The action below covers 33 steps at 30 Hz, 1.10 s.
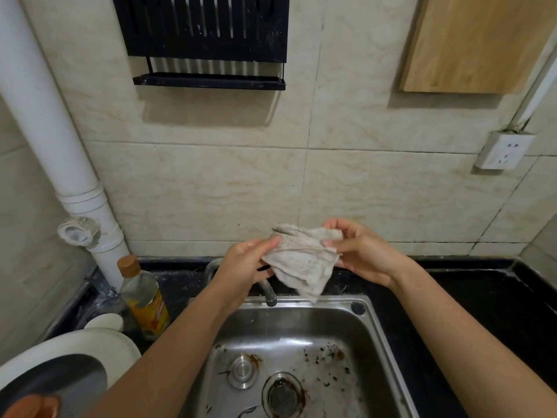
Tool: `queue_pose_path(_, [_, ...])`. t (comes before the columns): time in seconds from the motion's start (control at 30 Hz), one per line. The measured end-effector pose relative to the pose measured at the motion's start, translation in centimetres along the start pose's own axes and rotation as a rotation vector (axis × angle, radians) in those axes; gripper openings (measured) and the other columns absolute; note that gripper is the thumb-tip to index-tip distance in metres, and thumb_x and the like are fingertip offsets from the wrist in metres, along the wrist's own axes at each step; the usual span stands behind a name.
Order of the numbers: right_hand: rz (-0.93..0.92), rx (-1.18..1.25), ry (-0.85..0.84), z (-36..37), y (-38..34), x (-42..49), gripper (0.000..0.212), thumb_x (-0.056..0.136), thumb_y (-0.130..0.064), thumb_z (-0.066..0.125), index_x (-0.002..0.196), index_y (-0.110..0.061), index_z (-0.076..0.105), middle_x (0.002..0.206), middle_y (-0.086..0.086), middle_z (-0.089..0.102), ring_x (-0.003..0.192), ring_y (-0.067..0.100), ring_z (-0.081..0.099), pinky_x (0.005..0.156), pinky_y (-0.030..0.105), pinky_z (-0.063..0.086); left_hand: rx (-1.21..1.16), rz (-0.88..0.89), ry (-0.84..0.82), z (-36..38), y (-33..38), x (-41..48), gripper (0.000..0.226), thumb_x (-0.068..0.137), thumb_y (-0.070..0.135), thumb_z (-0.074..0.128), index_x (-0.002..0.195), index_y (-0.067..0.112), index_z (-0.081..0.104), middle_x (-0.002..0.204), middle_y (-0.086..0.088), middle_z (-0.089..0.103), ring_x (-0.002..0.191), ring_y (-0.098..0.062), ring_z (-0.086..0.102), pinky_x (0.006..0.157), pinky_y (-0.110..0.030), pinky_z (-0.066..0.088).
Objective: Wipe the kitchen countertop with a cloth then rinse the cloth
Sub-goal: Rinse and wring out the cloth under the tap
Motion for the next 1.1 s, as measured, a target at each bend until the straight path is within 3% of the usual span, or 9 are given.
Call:
queue_pose_path(0.1, [-0.025,-0.365,0.125,-0.8,0.9,-0.3,0.032,0.074,0.017,0.066,0.093,-0.007,0.057,0.087,0.008,0.057,0.079,0.020,0.059,0.069,0.026,0.054,-0.023,-0.024,-0.029,0.5,0.0,0.1,0.024,0.090,0.025,0.061,0.101,0.005,0.068,0.097,-0.010,0.073,0.092,-0.022,0.070,0.075,-0.033,0.055])
queue_pose_path(0.2, [-0.258,-0.689,0.377,-0.1,0.6,-0.8,0.037,0.068,0.012,0.072,0.091,-0.015,0.060,0.089,0.002,0.057,0.084,0.015,0.055,0.076,0.029,0.049,-0.008,-0.041,-0.035,1.3,-0.4,-0.1,0.014,0.091,0.025,0.060,0.093,0.012,0.065,0.082,-0.003,0.074,0.078,-0.017,0.071,0.063,-0.028,0.054])
queue_pose_path(0.33, [-0.249,-0.637,0.141,2.5,1.5,-1.1,0.030,0.077,0.000,0.069,0.102,-0.015,0.068,0.098,0.000,0.069,0.097,0.010,0.063,0.087,0.029,0.052,0.009,-0.029,-0.068,2.0,-0.3,0.0,0.035,0.092,0.041,0.054,0.105,0.011,0.065,0.100,-0.008,0.073,0.092,-0.022,0.070,0.078,-0.037,0.055])
queue_pose_path(0.43, [-0.212,-0.538,0.137,3.2,2.2,-1.1,0.036,0.075,-0.012,0.078,0.109,-0.014,0.065,0.101,0.001,0.070,0.096,0.011,0.066,0.087,0.032,0.054,-0.060,-0.068,-0.043,2.1,-0.3,0.0,0.053,0.097,0.051,0.034,0.109,0.009,0.064,0.104,-0.010,0.071,0.098,-0.025,0.069,0.086,-0.042,0.054])
queue_pose_path(0.63, [-0.295,-0.393,0.254,3.0,2.9,-0.5,0.018,0.089,-0.015,0.063,0.103,-0.004,0.068,0.095,0.015,0.071,0.088,0.024,0.068,0.084,0.033,0.056,0.036,-0.077,-0.081,1.4,-0.6,-0.2,0.038,0.099,0.035,0.040,0.107,0.011,0.068,0.104,-0.006,0.071,0.095,-0.019,0.069,0.082,-0.036,0.056])
queue_pose_path(0.77, [-0.244,-0.285,0.268,3.1,2.9,0.2,0.021,0.095,-0.013,0.055,0.100,-0.003,0.071,0.093,0.012,0.074,0.087,0.024,0.070,0.080,0.030,0.056,0.145,0.042,-0.160,1.0,-0.3,-0.7,0.020,0.086,0.020,0.066,0.106,0.016,0.069,0.099,-0.002,0.073,0.094,-0.017,0.069,0.083,-0.032,0.056])
queue_pose_path(0.9, [-0.234,-0.282,0.307,3.6,2.0,1.1,0.018,0.091,-0.015,0.061,0.090,0.000,0.072,0.087,0.013,0.074,0.084,0.027,0.071,0.080,0.034,0.058,0.373,0.174,-0.012,0.4,0.4,-0.2,0.017,0.080,0.019,0.074,0.094,0.011,0.068,0.086,-0.008,0.074,0.084,-0.025,0.071,0.081,-0.036,0.057])
queue_pose_path(1.0, [-0.217,-0.273,0.310,3.4,0.3,2.1,0.019,0.092,-0.016,0.059,0.085,-0.003,0.070,0.084,0.011,0.073,0.079,0.022,0.069,0.075,0.031,0.057,0.226,0.130,0.069,-0.9,1.8,0.8,0.005,0.085,0.012,0.066,0.083,0.009,0.065,0.085,-0.007,0.072,0.083,-0.020,0.070,0.080,-0.034,0.057])
queue_pose_path(1.1, [-0.237,-0.250,0.332,1.7,-3.2,2.6,0.019,0.094,-0.016,0.055,0.081,-0.006,0.064,0.077,0.004,0.068,0.076,0.018,0.063,0.067,0.024,0.052,0.092,0.153,0.092,-3.6,5.7,1.4,0.015,0.090,0.007,0.056,0.077,0.013,0.058,0.076,-0.001,0.066,0.073,-0.014,0.064,0.063,-0.026,0.055])
Point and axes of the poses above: each hand's wrist, its own x-axis towards the middle knuckle, its own z-axis out of the palm, y = z × x, the point moved 4 cm from there along x, towards the middle knuckle
